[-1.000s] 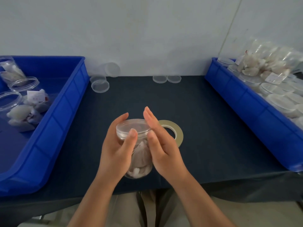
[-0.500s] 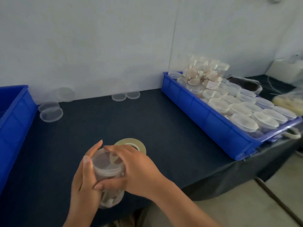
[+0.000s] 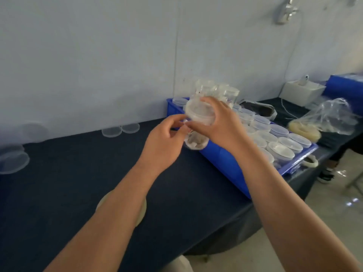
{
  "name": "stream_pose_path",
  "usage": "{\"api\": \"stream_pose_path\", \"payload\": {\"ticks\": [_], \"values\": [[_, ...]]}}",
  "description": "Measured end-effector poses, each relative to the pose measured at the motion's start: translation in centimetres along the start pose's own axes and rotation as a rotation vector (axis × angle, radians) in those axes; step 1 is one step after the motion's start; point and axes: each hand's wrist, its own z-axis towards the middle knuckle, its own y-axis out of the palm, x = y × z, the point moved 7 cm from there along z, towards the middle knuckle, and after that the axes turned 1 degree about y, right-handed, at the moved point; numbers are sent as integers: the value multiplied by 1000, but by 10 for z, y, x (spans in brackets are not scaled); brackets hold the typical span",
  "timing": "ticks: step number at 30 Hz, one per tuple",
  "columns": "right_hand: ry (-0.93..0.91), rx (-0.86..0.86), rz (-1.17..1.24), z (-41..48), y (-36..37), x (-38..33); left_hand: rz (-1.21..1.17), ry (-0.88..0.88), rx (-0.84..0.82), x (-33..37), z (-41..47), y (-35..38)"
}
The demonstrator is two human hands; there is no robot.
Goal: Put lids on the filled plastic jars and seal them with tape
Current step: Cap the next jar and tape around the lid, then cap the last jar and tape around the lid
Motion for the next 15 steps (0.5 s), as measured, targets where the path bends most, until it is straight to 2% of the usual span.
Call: {"api": "stream_pose_path", "payload": {"ticks": [3,6,11,15], "values": [[160,36,-74,39,-14,49,38,-4,-193,0,51,57],[221,48,-181,62,-17,88,24,-70,-291,-13,82,102],[306,82,-211,91,-14,136,-61,-95,-332,-32,109,147],[382,111,-68,113,-8,162,-24,-85,-364,-48,121,168]]}}
